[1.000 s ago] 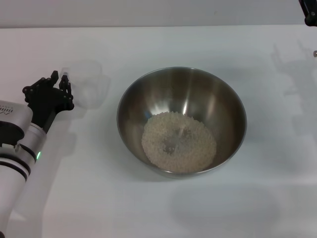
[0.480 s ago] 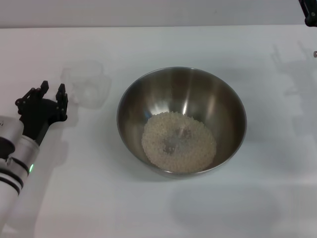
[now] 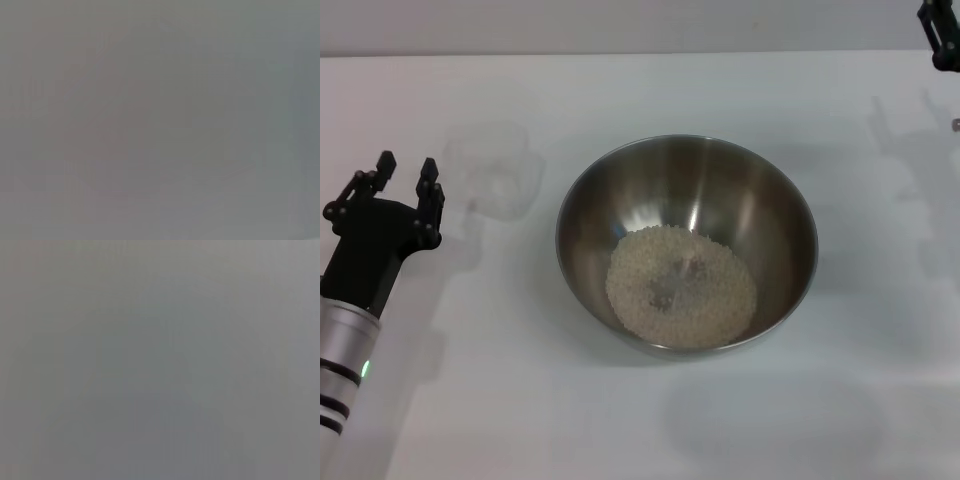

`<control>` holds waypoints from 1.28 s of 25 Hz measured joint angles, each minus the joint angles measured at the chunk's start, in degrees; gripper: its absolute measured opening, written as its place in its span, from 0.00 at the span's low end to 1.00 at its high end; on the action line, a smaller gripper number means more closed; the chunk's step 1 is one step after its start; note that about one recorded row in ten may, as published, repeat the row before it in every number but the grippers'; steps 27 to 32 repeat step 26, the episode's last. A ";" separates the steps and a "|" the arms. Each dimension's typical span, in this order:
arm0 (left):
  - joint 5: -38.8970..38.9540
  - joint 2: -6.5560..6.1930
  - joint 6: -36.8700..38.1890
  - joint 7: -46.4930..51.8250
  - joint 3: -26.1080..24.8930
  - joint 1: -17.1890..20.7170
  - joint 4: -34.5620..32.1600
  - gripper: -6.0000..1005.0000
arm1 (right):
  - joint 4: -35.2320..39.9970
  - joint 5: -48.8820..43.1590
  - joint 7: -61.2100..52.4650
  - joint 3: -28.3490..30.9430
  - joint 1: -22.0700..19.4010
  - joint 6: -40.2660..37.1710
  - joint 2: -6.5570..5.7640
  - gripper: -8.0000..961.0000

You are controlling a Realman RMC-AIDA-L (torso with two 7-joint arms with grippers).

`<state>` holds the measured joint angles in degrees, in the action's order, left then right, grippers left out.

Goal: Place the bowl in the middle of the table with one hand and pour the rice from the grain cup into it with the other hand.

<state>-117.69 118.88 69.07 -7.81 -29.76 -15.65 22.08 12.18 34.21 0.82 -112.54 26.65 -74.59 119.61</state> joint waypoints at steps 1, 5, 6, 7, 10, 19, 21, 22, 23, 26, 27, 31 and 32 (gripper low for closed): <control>0.00 0.00 1.98 1.06 0.66 0.23 -0.06 0.39 | -0.03 -0.01 -0.39 -0.43 -0.08 0.01 0.00 0.71; 0.17 -0.11 3.18 6.39 0.60 -0.09 -0.42 0.48 | -0.04 -0.05 -1.59 -3.13 -0.74 0.04 0.11 0.71; 0.17 -0.11 3.18 6.39 0.60 -0.09 -0.42 0.51 | 0.01 -0.09 -1.91 -4.23 -0.95 0.04 0.15 0.71; 0.20 -0.13 3.20 7.03 0.59 -0.20 -0.51 0.53 | 0.10 -0.11 -2.27 -5.44 -1.17 0.03 0.18 0.71; 0.20 -0.17 4.00 8.38 0.52 -0.87 -1.27 0.61 | 0.08 -0.14 -2.82 -8.28 -1.75 -0.33 0.19 0.71; 0.40 -0.09 5.09 8.42 0.30 -2.17 -1.93 0.80 | -0.05 -0.24 -5.82 -8.52 -2.33 -0.21 0.18 0.71; 0.48 -0.03 5.29 8.45 -1.41 -2.60 -1.97 0.82 | 0.04 -0.25 -6.76 -8.49 -2.33 -0.27 0.14 0.71; 0.48 -0.03 5.29 8.45 -1.41 -2.60 -1.97 0.82 | 0.11 -0.26 -6.94 -8.52 -2.32 -0.34 0.12 0.71; 0.48 -0.03 5.29 8.45 -1.41 -2.60 -1.97 0.83 | 0.19 -0.26 -7.07 -8.59 -2.32 -0.38 0.10 0.71; 0.49 0.04 5.37 8.51 -2.54 -3.40 -1.97 0.84 | 0.26 -0.41 -7.25 -8.87 -2.33 -0.47 0.10 0.71; 0.49 0.04 5.37 8.51 -2.54 -3.40 -1.97 0.84 | 0.26 -0.41 -7.25 -8.87 -2.33 -0.47 0.10 0.71; 0.49 0.04 5.37 8.51 -2.54 -3.40 -1.97 0.84 | 0.26 -0.41 -7.25 -8.87 -2.33 -0.47 0.10 0.71; 0.49 0.04 5.37 8.51 -2.54 -3.40 -1.97 0.84 | 0.26 -0.41 -7.25 -8.87 -2.33 -0.47 0.10 0.71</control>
